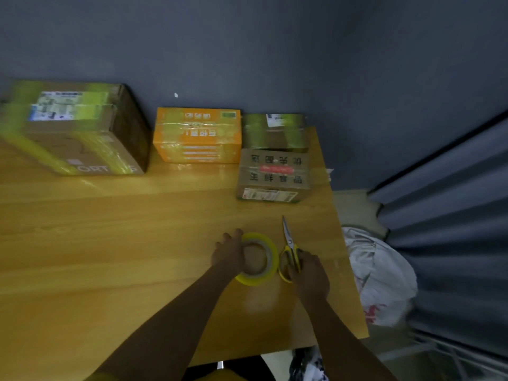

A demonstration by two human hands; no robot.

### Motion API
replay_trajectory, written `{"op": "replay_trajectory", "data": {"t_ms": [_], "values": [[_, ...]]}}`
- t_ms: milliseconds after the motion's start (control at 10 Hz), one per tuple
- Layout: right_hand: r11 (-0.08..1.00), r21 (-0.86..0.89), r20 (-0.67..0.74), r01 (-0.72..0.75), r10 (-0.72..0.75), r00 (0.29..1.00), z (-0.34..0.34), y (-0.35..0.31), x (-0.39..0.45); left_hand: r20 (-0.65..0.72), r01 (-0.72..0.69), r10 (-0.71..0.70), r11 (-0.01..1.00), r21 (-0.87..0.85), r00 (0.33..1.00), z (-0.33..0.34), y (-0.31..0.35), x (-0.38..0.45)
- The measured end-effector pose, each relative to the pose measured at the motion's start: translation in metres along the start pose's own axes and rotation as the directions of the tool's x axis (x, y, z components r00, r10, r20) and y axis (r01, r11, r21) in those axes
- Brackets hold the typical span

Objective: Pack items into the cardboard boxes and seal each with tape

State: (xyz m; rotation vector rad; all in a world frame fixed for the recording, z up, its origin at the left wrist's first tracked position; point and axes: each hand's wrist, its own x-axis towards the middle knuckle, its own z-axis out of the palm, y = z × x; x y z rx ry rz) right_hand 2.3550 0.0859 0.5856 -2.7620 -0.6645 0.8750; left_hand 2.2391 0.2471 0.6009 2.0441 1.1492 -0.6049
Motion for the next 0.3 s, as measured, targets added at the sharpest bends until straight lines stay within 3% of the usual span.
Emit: {"op": "replay_trajectory", "data": {"t_ms": [300], "values": [[0.984,-0.177,-0.072,-0.011,-0.001,0.997,-0.020,-0.015,0.003,0.056,-0.038,0.034,0.996,0.083,0.998,-0.015,0.002,-0.005]]}}
